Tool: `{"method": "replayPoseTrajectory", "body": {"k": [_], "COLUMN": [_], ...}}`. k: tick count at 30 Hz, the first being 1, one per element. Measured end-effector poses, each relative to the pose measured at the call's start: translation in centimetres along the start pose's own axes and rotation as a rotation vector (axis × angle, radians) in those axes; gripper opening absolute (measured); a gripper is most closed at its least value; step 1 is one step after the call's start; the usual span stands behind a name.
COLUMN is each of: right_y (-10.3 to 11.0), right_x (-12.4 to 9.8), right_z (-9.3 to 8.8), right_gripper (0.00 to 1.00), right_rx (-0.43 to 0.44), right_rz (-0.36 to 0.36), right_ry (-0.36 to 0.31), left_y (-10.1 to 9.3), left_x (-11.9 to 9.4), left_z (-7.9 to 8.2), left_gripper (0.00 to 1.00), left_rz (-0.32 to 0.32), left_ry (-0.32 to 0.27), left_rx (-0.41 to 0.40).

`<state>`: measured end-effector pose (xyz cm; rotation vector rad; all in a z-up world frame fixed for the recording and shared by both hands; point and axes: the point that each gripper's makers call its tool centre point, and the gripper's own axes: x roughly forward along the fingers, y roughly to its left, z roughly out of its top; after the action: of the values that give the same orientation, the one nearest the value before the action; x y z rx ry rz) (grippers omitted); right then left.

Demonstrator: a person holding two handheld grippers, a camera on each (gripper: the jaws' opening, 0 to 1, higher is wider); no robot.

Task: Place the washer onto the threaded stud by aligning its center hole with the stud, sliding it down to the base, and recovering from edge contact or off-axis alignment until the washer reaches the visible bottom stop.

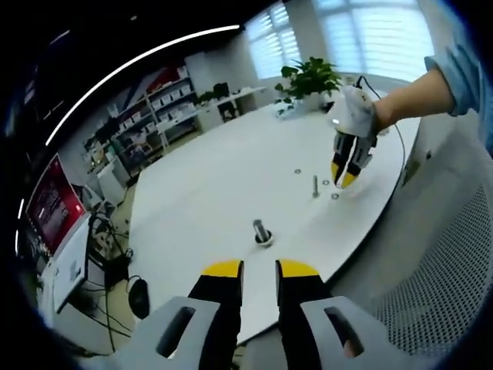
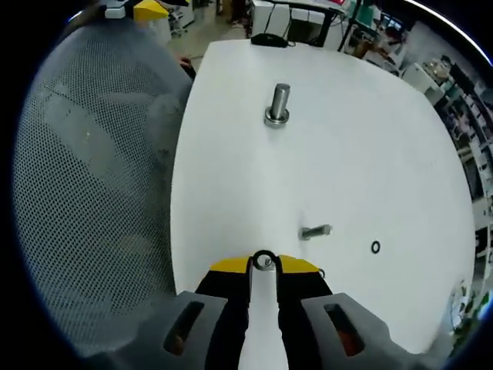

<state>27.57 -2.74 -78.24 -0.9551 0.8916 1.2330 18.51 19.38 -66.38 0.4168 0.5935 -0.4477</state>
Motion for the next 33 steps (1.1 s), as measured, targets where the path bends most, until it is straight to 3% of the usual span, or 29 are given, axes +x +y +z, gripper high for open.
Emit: {"method": "replayPoseTrajectory", "body": {"k": [9, 17, 33], "right_y": [-2.7, -4.3, -4.7], "right_x": [-0.9, -0.2, 1.9], "right_z": [1.6, 2.2, 1.6], "right_gripper": [0.13, 0.13, 0.13], "right_rx": [-0.019, -0.038, -0.059], "right_rz": [-0.049, -0.069, -0.038], "right_ry": [-0.01, 0.008, 0.061], "left_y": [0.0, 0.1, -0.1], "left_x": [0.0, 0.1, 0.1], "left_z": [0.0, -0.1, 0.0], "left_gripper": [0.14, 0.13, 0.13], "left_rz": [0.003, 0.001, -0.015], "left_ry": [0.001, 0.007, -0.009], "left_rx": [-0.001, -0.005, -0.014]}}
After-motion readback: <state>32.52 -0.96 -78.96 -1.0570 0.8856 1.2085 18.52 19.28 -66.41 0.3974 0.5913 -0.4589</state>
